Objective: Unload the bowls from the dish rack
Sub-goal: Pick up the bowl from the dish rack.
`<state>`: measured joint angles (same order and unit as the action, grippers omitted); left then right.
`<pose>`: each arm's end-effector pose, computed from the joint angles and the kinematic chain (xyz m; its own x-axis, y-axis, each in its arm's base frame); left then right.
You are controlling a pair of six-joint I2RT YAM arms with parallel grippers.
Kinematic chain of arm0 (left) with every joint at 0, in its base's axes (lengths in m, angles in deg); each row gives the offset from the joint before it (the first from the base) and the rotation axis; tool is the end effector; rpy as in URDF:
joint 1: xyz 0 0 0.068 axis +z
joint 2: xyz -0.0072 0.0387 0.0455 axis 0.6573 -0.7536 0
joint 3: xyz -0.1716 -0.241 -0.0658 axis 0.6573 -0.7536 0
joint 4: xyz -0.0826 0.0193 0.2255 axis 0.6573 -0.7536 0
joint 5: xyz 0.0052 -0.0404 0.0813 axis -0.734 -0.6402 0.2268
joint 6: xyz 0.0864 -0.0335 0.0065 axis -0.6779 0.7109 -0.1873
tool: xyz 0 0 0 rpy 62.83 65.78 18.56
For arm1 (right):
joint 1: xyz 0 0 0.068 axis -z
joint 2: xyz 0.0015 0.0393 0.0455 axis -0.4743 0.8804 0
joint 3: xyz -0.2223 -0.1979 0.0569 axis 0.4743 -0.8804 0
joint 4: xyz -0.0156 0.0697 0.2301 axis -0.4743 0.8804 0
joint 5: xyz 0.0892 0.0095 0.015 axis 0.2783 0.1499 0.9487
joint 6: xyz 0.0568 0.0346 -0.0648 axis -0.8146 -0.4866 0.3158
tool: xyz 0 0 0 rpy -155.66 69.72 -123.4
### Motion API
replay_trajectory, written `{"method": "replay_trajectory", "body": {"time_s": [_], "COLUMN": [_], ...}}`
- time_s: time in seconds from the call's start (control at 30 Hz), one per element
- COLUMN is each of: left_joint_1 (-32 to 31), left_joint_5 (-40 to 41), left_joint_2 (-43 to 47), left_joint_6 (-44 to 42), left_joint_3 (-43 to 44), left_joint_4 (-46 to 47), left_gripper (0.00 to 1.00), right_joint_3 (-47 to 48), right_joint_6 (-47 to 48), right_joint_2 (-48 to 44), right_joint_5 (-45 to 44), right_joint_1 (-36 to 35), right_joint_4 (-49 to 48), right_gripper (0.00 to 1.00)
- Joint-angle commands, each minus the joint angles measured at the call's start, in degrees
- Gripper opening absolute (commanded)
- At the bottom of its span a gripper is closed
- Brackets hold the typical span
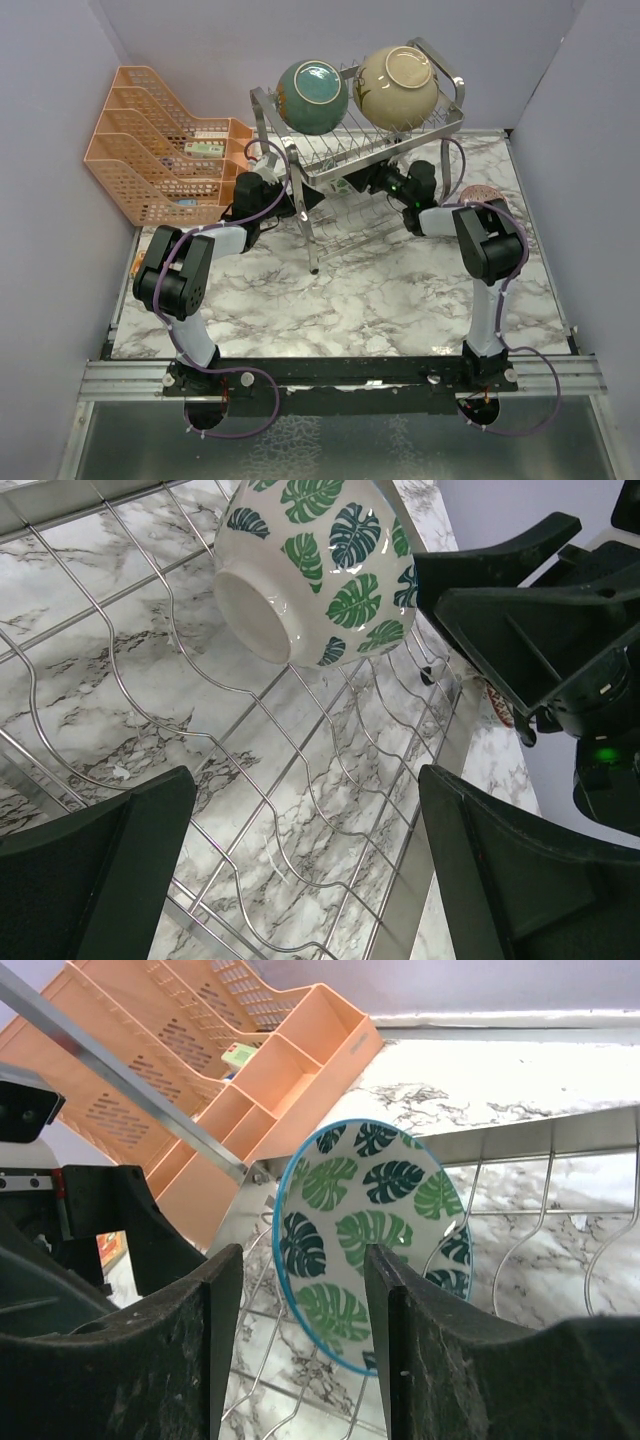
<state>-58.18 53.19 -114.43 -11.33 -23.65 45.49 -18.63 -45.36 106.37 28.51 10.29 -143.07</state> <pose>0.3817 -0.1552 0.2276 -0.6448 -0.4507 -0.6174 0.3035 0.5903 -0.7479 0.4425 0.1890 0.2266 -0.4469 0.3836 -0.8082 -0.6074 0.5332 0.5889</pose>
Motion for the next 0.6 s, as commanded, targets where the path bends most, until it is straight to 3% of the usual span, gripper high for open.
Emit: {"method": "replay_trajectory", "body": {"time_s": [0.0,0.27,0.57], "left_joint_1": [0.62,0.65,0.72], "left_joint_5": [1.24,0.85,0.74], "left_joint_2": [-3.78,-4.34,-4.19], "left_joint_6": [-1.45,-1.49,-1.74], "left_joint_3": [-2.38,-2.28,-2.29], "left_joint_4": [-10.96,-10.97,-11.04], "left_gripper": [0.99,0.99,0.99], "right_joint_3": [3.84,7.04,8.73], "right_joint_6": [1.56,-1.87,-4.45], "right_joint_2": [3.66,8.48,10.51], "right_joint_5": [2.08,9.60,11.03], "right_joint_1": [-0.38,-0.70,-0.76], "right_joint_4": [-1.67,-6.06,-7.36], "right_gripper": [0.52,0.48,0.23]}}
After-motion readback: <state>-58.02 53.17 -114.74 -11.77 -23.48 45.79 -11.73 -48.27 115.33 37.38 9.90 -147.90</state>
